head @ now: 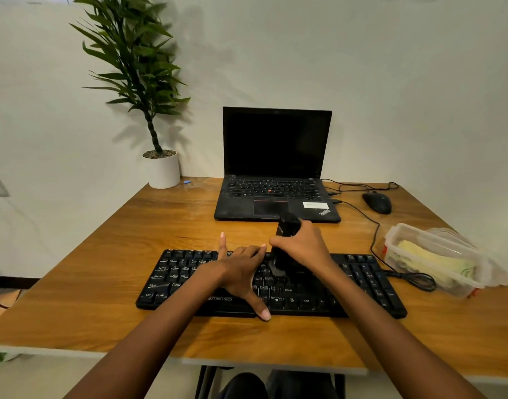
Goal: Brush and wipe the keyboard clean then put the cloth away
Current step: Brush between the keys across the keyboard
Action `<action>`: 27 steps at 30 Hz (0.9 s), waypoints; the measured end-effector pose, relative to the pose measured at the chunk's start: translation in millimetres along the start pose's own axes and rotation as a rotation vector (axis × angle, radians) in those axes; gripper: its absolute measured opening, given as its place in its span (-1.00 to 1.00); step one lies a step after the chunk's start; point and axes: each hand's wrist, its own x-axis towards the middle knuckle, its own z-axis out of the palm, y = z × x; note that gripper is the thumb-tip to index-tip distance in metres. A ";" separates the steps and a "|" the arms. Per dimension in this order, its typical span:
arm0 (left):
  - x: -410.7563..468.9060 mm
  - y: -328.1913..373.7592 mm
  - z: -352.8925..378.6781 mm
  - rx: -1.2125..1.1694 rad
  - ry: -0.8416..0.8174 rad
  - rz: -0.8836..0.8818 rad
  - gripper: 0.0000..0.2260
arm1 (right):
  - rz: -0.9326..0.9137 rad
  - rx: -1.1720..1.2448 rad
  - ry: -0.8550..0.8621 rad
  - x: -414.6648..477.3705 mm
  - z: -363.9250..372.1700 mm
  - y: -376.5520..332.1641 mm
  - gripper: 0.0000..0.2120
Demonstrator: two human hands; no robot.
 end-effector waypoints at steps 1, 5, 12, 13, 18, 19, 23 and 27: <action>-0.1 0.3 0.0 -0.001 -0.002 -0.001 0.16 | -0.025 0.013 0.075 -1.4 5.0 0.6 -0.81; 1.3 -0.6 0.5 -0.011 -0.008 0.002 0.16 | -0.009 -0.029 0.113 -17.0 18.8 7.6 -0.78; 1.0 0.8 -0.6 0.008 -0.017 -0.009 0.17 | -0.009 -0.053 0.067 7.9 0.0 -1.7 -0.79; 0.9 0.9 -0.6 0.010 -0.016 -0.009 0.17 | -0.019 -0.036 0.099 5.6 3.4 -1.6 -0.79; 2.7 -1.4 0.9 -0.003 -0.010 0.005 0.18 | 0.052 -0.133 0.076 -15.2 18.9 7.3 -0.72; 2.6 -1.5 0.9 -0.004 -0.010 0.005 0.18 | 0.066 -0.138 0.027 -13.0 16.6 6.6 -0.71; 0.8 -1.0 0.7 0.004 -0.015 -0.007 0.17 | 0.075 -0.066 -0.025 5.0 3.6 -2.6 -0.79; 0.7 -0.9 0.6 0.000 -0.014 -0.002 0.18 | 0.017 -0.084 0.131 -5.3 14.1 -1.8 -0.79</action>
